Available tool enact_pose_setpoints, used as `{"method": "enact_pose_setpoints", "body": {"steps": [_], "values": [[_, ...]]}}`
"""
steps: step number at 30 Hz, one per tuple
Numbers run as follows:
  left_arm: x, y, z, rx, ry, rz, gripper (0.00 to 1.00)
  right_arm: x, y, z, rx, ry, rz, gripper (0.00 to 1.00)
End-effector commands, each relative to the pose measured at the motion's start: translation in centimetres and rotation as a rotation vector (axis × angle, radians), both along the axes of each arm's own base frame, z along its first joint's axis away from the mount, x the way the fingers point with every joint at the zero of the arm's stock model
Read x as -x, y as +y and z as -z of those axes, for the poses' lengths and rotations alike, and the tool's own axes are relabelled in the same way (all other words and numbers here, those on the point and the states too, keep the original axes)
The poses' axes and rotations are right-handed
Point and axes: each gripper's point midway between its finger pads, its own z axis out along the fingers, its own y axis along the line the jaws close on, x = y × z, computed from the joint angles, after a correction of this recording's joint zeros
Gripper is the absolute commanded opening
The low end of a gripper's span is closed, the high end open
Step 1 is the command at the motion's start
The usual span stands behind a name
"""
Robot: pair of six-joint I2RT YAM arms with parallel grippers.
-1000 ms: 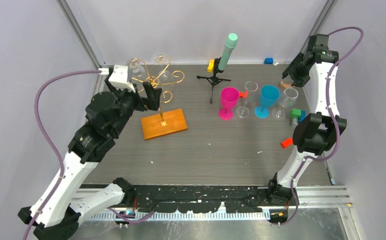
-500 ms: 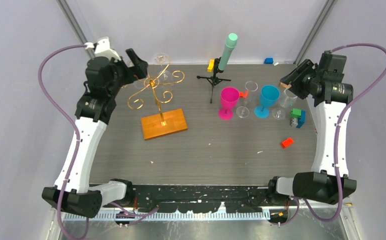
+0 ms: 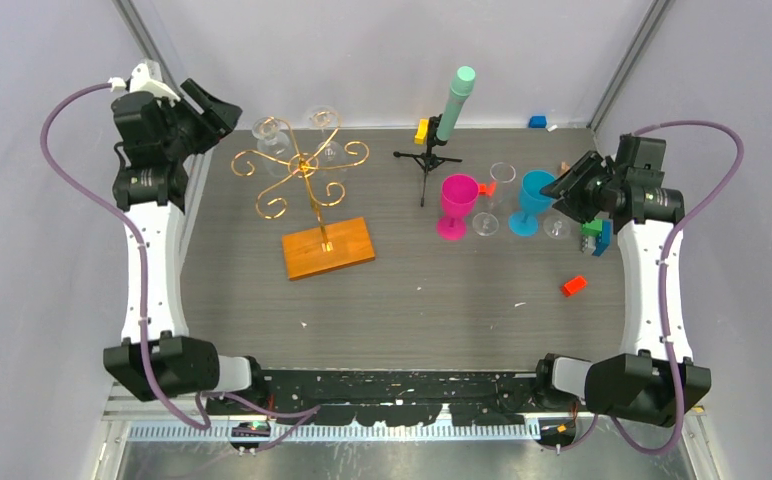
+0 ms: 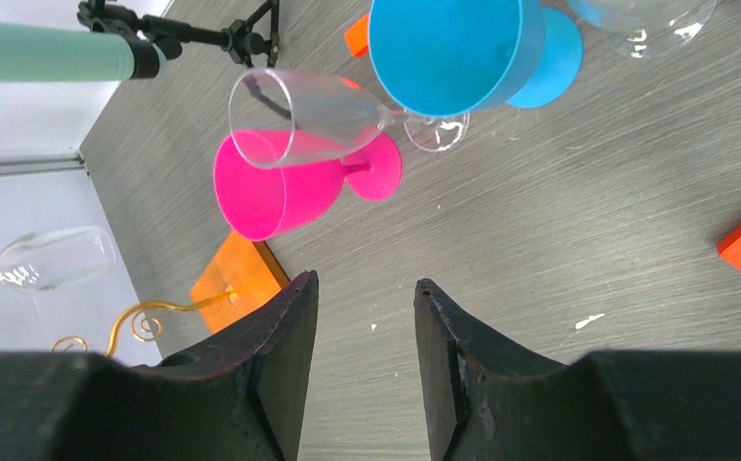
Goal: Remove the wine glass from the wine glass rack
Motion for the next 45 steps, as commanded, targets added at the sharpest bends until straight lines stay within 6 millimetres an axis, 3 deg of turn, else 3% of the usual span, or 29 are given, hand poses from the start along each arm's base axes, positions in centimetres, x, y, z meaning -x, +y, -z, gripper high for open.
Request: {"method": "enact_pose_setpoints", "body": {"steps": [1, 7, 18, 29, 45], "values": [[-0.3, -1.8, -0.3, 0.111, 0.032, 0.181, 0.63, 1.0, 1.2, -1.0, -0.003, -0.055, -0.026, 0.47], [-1.1, -3.0, 0.7, 0.247, 0.08, 0.347, 0.63, 1.9, 2.4, -0.8, 0.054, -0.036, -0.055, 0.47], [-1.2, -3.9, 1.5, 0.372, 0.085, 0.446, 0.44, 2.2, 4.8, -0.6, 0.049, -0.043, -0.108, 0.46], [-0.8, -3.6, 2.4, 0.374, 0.09, 0.455, 0.41, 2.3, 4.8, -0.5, 0.048, -0.043, -0.099, 0.46], [-1.0, -4.2, 2.2, 0.465, 0.089, 0.501, 0.27, 2.2, 4.5, -0.4, 0.058, -0.041, -0.083, 0.45]]}}
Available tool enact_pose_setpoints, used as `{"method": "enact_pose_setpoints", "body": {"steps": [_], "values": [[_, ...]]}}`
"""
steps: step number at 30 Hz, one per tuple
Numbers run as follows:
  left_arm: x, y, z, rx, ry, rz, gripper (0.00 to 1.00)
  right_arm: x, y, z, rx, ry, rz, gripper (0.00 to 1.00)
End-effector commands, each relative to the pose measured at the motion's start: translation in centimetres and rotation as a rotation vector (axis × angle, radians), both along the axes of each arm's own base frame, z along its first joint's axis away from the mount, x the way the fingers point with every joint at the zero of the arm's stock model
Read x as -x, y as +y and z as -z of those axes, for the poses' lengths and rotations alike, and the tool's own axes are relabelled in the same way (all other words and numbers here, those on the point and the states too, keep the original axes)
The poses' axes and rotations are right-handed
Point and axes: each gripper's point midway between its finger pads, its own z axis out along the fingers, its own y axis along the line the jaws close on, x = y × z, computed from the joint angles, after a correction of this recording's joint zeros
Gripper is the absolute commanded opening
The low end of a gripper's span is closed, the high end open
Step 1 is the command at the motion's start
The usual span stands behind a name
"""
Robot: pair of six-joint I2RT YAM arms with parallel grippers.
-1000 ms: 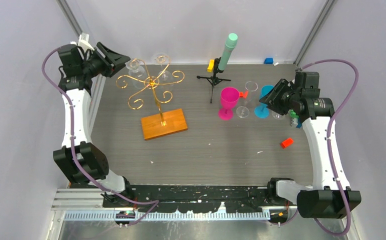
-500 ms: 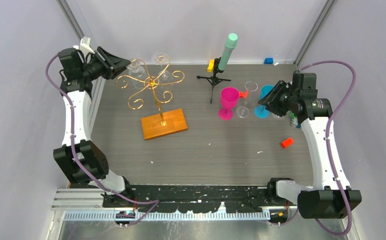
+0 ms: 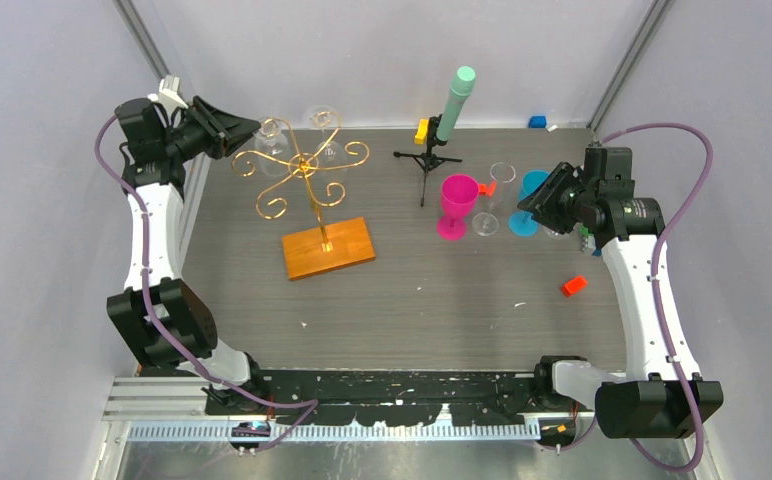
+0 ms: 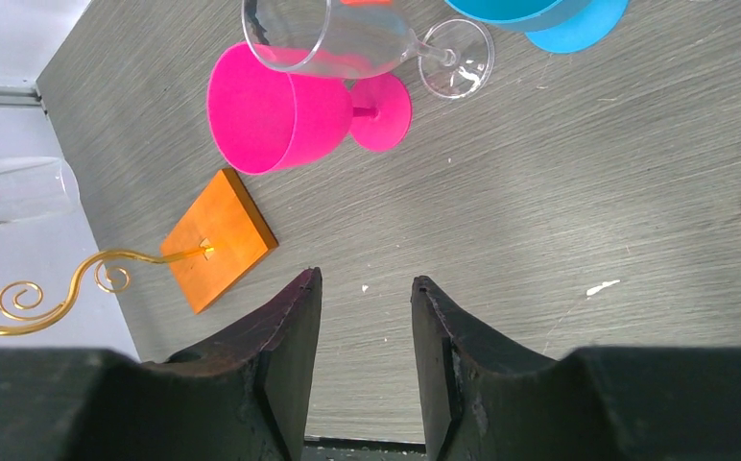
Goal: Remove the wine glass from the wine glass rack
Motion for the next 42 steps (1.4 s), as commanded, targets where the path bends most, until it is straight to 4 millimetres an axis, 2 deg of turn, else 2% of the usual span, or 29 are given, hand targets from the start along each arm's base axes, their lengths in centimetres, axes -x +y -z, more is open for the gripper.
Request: {"method": "enact_pose_setpoints", "body": {"steps": [1, 6, 22, 25, 27, 28, 38, 42], "values": [[0.5, -0.5, -2.1, 0.019, -0.076, 0.049, 0.25, -0.2, -0.1, -1.4, 0.005, -0.06, 0.011, 0.45], [0.2, -0.5, -2.0, 0.039, -0.074, 0.05, 0.19, -0.2, -0.1, -1.4, 0.012, -0.068, 0.004, 0.42], [-0.6, -0.4, -1.2, 0.057, -0.055, 0.056, 0.19, -0.2, -0.3, -1.0, 0.025, -0.072, 0.004, 0.42], [-0.6, -0.4, -1.3, 0.057, -0.06, 0.06, 0.1, -0.3, -0.2, -1.0, 0.023, -0.073, 0.004, 0.42], [-0.5, -0.4, -1.7, 0.055, -0.07, 0.06, 0.01, -0.3, -0.3, -1.0, 0.025, -0.074, 0.005, 0.42], [-0.4, -0.5, -2.0, 0.053, -0.076, 0.061, 0.0, -0.3, -0.3, -1.0, 0.025, -0.074, 0.004, 0.42], [-0.2, -0.2, -6.3, 0.076, -0.176, 0.001, 0.0, -0.2, -0.3, -1.3, 0.023, -0.085, 0.01, 0.41], [-0.7, 0.0, -7.1, 0.123, -0.194, -0.013, 0.0, -0.3, -0.2, -1.0, 0.02, -0.081, 0.008, 0.41]]}}
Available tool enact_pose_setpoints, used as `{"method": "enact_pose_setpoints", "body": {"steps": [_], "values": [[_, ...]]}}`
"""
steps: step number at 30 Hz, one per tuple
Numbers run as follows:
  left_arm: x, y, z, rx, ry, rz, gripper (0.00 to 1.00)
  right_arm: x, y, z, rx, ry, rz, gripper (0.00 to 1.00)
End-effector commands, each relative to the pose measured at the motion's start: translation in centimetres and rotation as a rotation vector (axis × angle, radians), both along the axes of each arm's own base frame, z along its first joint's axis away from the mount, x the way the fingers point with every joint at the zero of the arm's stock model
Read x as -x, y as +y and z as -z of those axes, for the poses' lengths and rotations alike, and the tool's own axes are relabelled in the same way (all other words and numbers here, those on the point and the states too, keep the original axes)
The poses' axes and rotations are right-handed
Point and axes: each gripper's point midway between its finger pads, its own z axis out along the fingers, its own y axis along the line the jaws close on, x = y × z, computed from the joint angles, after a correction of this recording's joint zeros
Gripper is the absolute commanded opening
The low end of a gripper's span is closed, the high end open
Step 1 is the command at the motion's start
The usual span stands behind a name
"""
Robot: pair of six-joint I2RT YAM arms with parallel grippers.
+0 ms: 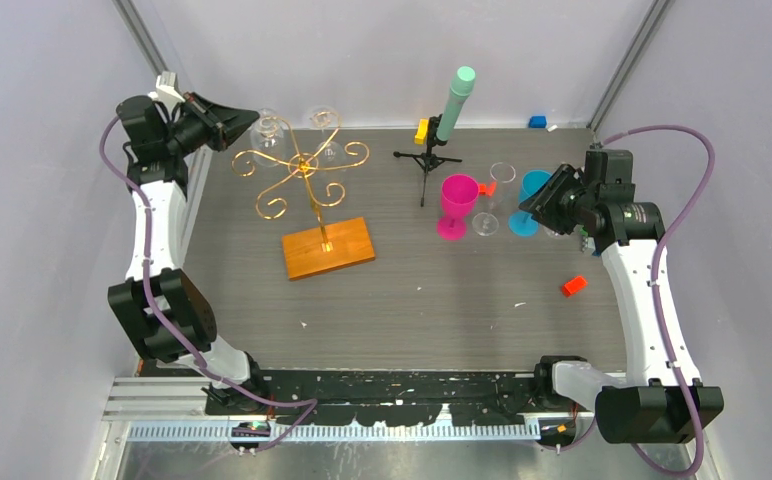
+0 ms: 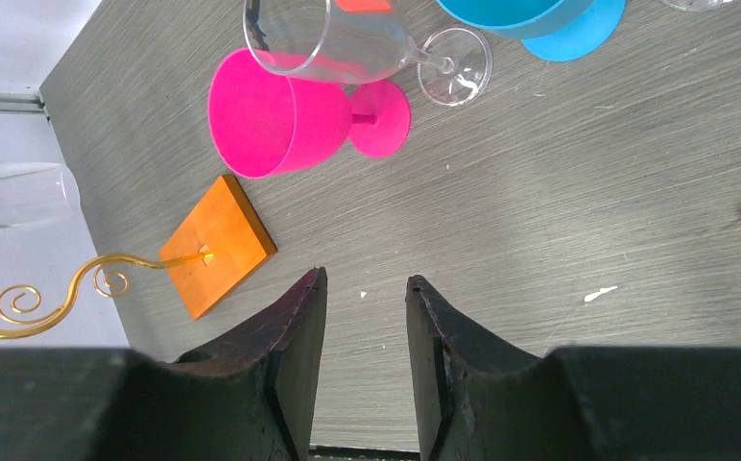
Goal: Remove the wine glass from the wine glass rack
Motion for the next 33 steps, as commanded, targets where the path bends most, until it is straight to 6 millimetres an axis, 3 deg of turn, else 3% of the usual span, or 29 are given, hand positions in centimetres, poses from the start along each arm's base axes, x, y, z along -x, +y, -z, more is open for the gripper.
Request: {"method": "enact_pose_setpoints", "body": {"steps": [1, 8, 14, 33], "values": [[0.8, -0.1, -6.0, 0.021, -0.19, -0.017, 0.0, -0.4, 0.0, -1.0, 0.012, -0.061, -0.002, 0.41], [0.0, 0.0, -5.8, 0.059, -0.178, -0.041, 0.0, -0.3, 0.0, -0.9, 0.007, -0.062, -0.001, 0.41], [-0.4, -1.1, -5.1, 0.063, -0.161, -0.01, 0.0, -0.3, 0.1, -0.9, 0.006, -0.061, 0.0, 0.41], [-1.7, -0.2, -4.2, 0.091, -0.104, -0.103, 0.0, -0.5, 0.1, -1.0, 0.0, -0.069, 0.001, 0.41]]}}
